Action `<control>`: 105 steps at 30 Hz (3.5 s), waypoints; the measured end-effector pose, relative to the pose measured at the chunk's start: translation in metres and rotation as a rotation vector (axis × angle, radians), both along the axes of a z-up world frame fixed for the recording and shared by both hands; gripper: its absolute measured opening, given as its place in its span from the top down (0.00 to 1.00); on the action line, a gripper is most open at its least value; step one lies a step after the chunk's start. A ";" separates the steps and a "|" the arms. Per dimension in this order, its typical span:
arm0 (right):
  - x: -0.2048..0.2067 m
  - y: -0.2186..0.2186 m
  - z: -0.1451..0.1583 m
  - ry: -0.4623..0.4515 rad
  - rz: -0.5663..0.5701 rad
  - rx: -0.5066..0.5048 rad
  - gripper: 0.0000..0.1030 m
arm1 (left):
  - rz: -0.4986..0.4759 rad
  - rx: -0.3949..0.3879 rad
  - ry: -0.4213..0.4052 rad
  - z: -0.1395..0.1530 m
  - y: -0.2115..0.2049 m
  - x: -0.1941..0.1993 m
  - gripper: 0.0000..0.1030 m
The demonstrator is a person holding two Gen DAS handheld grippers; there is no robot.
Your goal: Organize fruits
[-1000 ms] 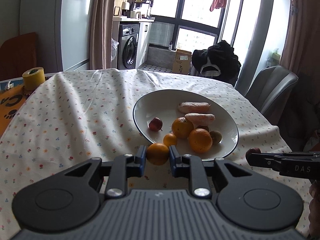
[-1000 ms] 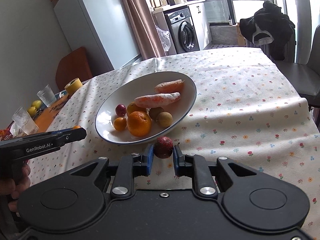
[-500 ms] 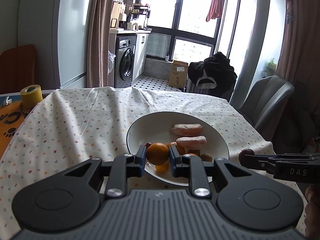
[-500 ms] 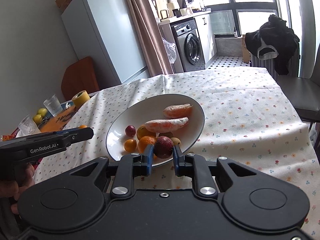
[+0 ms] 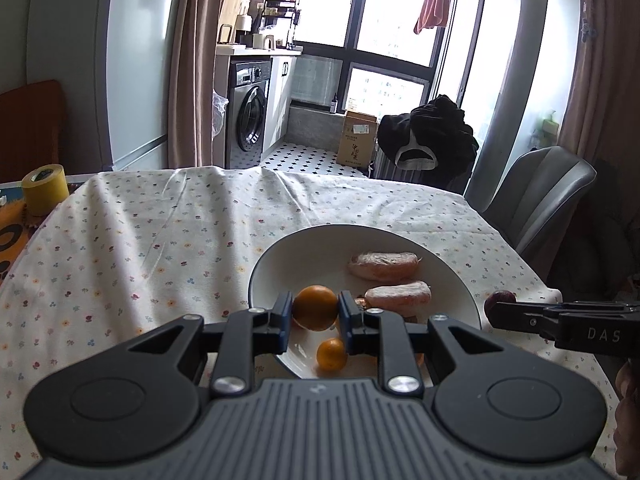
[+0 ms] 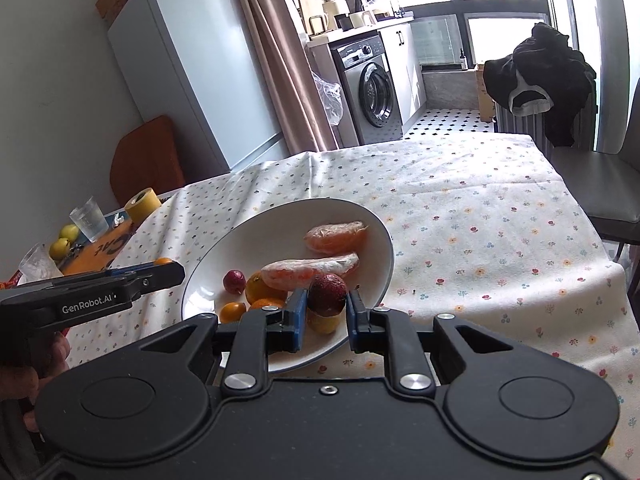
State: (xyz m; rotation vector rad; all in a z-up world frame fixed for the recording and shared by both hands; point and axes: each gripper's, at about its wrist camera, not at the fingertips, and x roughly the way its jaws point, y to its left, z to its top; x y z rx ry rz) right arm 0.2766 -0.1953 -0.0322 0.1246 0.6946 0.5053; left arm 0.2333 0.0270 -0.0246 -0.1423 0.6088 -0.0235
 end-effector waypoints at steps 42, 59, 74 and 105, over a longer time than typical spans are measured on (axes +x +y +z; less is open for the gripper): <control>0.013 -0.012 0.005 0.004 -0.089 0.055 0.43 | 0.032 -0.038 -0.064 0.010 0.003 -0.006 0.19; -0.018 0.004 0.025 -0.027 -0.042 0.033 0.04 | 0.107 -0.066 -0.004 0.009 0.015 -0.039 0.10; -0.049 -0.006 0.044 -0.054 -0.005 0.027 0.00 | 0.152 -0.025 -0.018 0.037 0.005 -0.072 0.04; -0.125 -0.025 0.061 -0.134 -0.010 -0.025 0.00 | 0.188 0.081 -0.065 0.061 -0.020 -0.160 0.00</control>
